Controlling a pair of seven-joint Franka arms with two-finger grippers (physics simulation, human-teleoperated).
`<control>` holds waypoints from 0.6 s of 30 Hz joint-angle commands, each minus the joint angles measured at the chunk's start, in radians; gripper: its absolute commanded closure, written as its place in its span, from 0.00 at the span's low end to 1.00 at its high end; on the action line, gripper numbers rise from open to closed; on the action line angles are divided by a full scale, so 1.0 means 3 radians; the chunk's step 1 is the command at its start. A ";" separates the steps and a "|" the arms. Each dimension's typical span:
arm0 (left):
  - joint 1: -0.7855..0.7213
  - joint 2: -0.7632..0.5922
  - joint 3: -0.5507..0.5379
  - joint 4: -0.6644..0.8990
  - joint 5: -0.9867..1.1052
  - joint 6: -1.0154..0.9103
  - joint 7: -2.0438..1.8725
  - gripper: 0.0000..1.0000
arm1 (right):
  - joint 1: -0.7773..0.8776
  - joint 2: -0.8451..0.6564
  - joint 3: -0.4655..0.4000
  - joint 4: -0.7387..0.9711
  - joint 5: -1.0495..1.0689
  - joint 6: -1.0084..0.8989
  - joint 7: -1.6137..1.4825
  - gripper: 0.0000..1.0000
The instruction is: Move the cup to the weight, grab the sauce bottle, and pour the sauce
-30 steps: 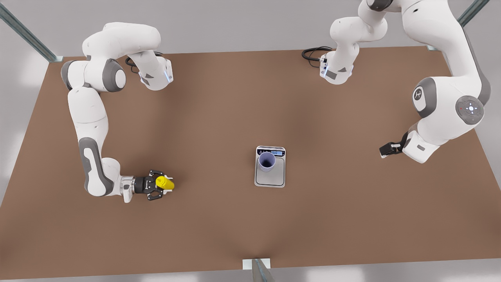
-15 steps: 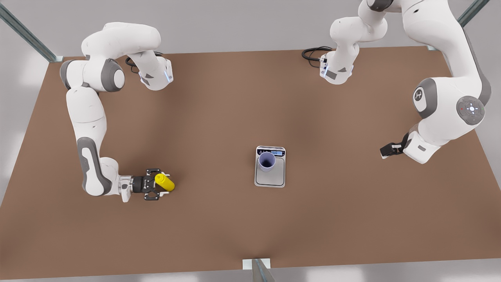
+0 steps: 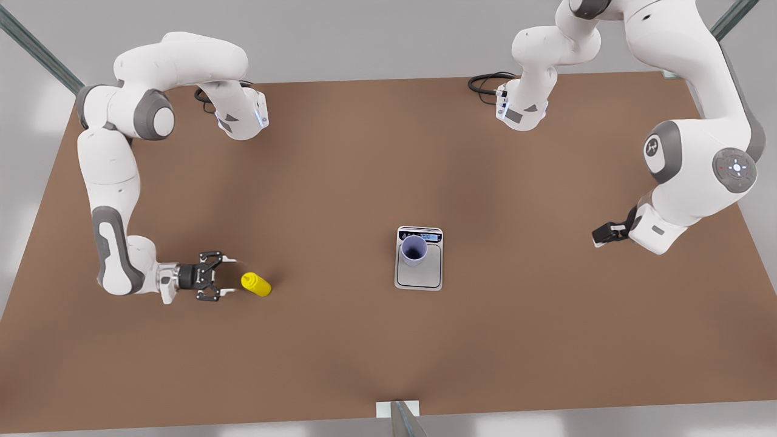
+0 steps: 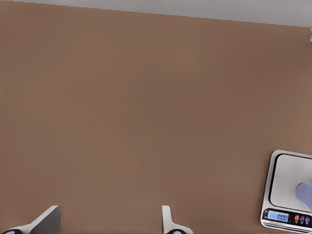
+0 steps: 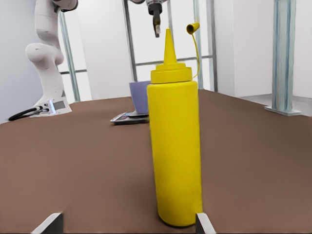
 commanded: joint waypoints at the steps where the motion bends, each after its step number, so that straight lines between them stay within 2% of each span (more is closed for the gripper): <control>1: 0.0001 0.0000 0.0000 0.0000 0.0007 0.0000 -0.0002 0.00 | -0.0032 -0.0013 -0.0005 0.0009 -0.0044 -0.0018 0.0012 0.00; 2: 0.0001 -0.0005 0.0000 0.0005 0.0007 -0.0005 0.0003 0.00 | -0.0165 -0.0105 -0.0020 0.0085 -0.0314 -0.0038 0.0094 0.00; 4: 0.0001 -0.0005 0.0000 0.0005 0.0007 -0.0005 0.0013 0.00 | -0.0115 -0.0452 -0.0312 0.0346 -0.0959 -0.0038 0.1049 0.00; 7: 0.0006 -0.0005 0.0000 0.0005 0.0002 0.0015 0.0029 0.00 | 0.0259 -0.0831 -0.0322 0.1005 -0.1792 -0.0013 0.3401 0.00; 8: 0.0006 -0.0005 0.0005 0.0005 0.0002 0.0005 0.0054 0.00 | 0.0381 -0.0856 -0.0332 0.1190 -0.1946 -0.0012 0.3908 0.00; 9: 0.0011 -0.0016 0.0010 0.0005 0.0002 -0.0005 0.0125 0.00 | 0.0565 -0.1055 -0.0332 0.1210 -0.2196 0.0135 0.4557 0.00; 10: 0.0011 -0.0016 0.0015 0.0005 -0.0013 -0.0010 0.0202 0.00 | 0.0836 -0.1362 -0.0408 0.1078 -0.2457 0.0248 0.5369 0.00; 11: 0.0011 -0.0010 0.0015 0.0005 -0.0013 -0.0010 0.0197 0.00 | 0.1122 -0.1597 -0.0603 0.0950 -0.2564 0.0315 0.6074 0.00; 14: 0.0011 0.0000 0.0015 0.0000 -0.0008 0.0000 0.0197 0.00 | 0.1460 -0.2118 -0.0608 0.0674 -0.3091 0.0371 0.7517 0.00; 15: 0.0011 0.0000 0.0015 0.0000 0.0002 0.0005 0.0202 0.00 | 0.1527 -0.2339 -0.0608 0.0449 -0.3091 0.0483 0.7621 0.00; 18: 0.0011 0.0000 0.0015 0.0000 0.0007 0.0015 0.0202 0.00 | 0.1588 -0.2559 -0.0608 0.0321 -0.3091 0.0499 0.7626 0.00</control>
